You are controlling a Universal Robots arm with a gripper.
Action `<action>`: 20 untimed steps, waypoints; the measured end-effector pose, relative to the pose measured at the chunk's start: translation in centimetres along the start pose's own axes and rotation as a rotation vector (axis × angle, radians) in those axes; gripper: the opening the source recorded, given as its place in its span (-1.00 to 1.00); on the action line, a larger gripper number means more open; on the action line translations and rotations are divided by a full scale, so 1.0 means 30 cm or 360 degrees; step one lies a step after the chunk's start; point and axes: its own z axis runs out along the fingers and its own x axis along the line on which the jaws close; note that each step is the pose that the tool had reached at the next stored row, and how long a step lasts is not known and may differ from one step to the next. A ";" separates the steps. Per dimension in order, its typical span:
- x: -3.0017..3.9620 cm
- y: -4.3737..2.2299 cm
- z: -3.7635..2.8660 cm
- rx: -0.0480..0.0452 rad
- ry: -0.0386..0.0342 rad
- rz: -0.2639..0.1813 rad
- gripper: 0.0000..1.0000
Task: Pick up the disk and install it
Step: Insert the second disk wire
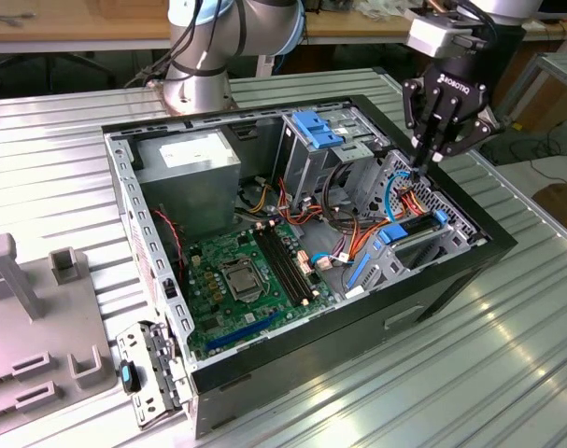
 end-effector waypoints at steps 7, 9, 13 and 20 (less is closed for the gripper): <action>-0.035 0.000 0.009 0.0000 0.0035 -0.0006 -0.34; -0.046 0.000 0.010 0.0000 0.0035 -0.0007 -0.34; -0.053 0.000 0.015 -0.0001 0.0082 -0.0008 -0.34; -0.076 0.000 0.030 -0.0001 0.0153 -0.0010 -0.34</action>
